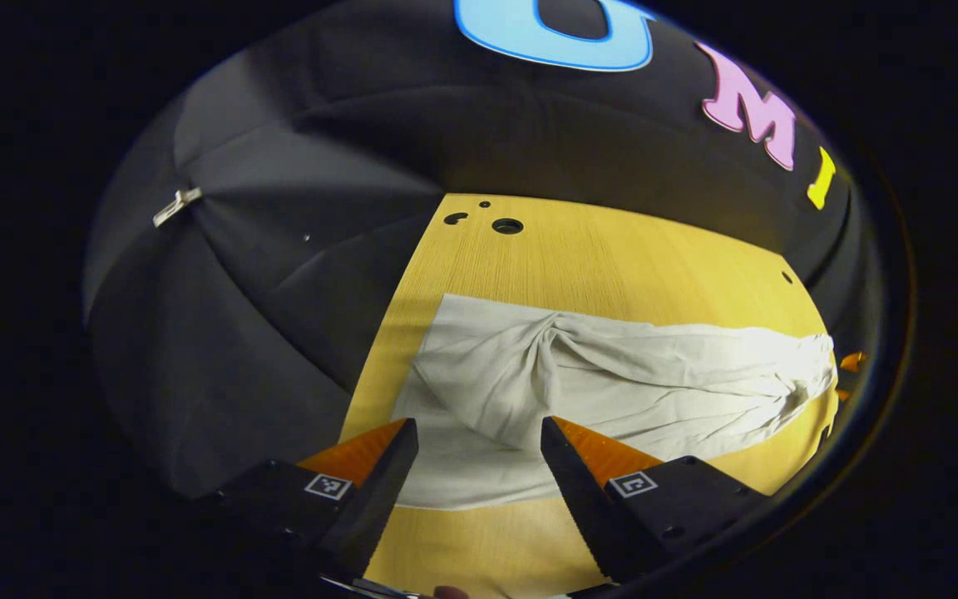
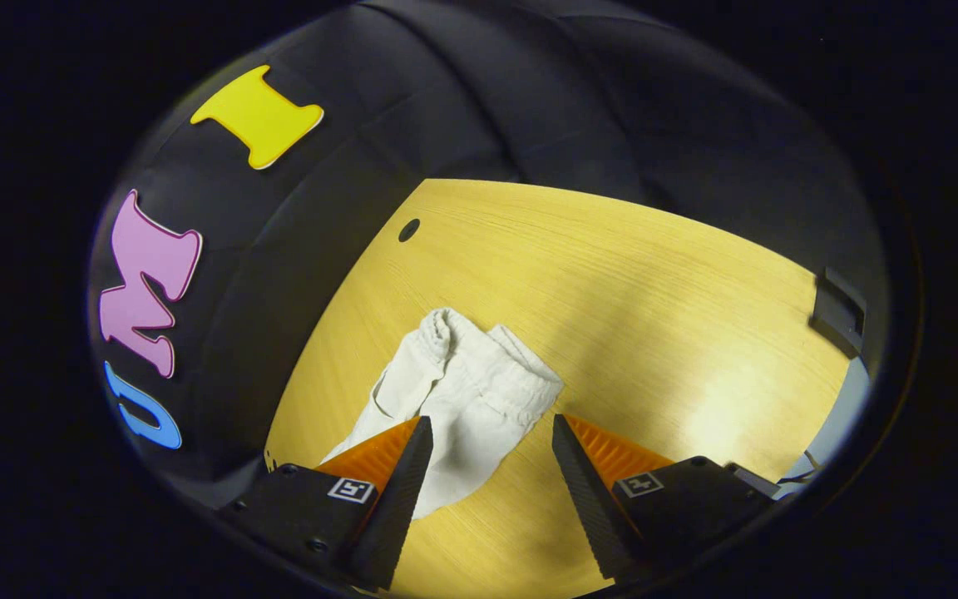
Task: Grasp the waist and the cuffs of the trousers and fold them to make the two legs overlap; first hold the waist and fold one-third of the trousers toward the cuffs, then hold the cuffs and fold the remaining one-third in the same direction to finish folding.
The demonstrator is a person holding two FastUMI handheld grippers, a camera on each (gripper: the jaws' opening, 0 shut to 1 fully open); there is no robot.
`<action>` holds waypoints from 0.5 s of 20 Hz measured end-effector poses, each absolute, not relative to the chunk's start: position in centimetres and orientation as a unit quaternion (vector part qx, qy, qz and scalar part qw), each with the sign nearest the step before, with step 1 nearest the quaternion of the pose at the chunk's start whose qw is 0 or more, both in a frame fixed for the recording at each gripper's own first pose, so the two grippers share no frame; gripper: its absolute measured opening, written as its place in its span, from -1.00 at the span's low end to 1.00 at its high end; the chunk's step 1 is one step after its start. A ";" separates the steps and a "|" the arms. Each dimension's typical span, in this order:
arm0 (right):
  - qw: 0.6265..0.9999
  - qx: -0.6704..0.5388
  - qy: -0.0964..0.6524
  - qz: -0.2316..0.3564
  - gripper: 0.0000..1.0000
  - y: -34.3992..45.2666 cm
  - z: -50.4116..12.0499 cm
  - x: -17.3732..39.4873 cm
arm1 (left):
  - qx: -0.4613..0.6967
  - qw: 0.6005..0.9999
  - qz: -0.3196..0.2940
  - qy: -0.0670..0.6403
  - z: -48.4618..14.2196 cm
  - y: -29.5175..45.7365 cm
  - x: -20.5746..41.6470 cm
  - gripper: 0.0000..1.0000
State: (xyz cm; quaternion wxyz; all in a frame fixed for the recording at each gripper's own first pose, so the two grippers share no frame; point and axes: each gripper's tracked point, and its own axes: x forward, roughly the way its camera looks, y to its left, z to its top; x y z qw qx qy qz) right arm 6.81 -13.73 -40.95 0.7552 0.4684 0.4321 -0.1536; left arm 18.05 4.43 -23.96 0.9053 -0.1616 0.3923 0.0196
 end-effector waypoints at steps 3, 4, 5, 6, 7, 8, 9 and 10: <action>0.742 0.494 0.418 -0.173 0.80 -13.7 -42.2 6.8 | -0.201 0.896 0.032 0.394 -24.6 4.0 16.9 0.94; 0.737 0.503 0.415 -0.177 0.80 -13.5 -42.5 6.9 | -0.215 0.893 0.038 0.394 -24.7 3.9 16.7 0.94; 0.734 0.506 0.415 -0.182 0.80 -13.2 -43.1 6.8 | -0.226 0.890 0.043 0.394 -25.0 3.7 16.4 0.90; 0.731 0.508 0.417 -0.184 0.79 -13.0 -43.6 6.8 | -0.234 0.888 0.049 0.394 -25.2 3.8 16.2 0.87; 0.732 0.517 0.404 -0.184 0.79 -12.9 -43.5 7.5 | -0.240 0.885 0.052 0.395 -25.4 3.8 15.7 0.90; 0.729 0.527 0.398 -0.182 0.78 -12.6 -43.4 7.9 | -0.245 0.883 0.054 0.396 -25.5 3.7 15.4 0.90; 0.724 0.540 0.389 -0.182 0.79 -12.4 -43.3 8.4 | -0.250 0.881 0.055 0.398 -25.8 3.4 15.3 0.90; 0.714 0.559 0.377 -0.187 0.80 -12.2 -43.3 9.0 | -0.254 0.879 0.055 0.400 -25.9 3.1 15.1 0.91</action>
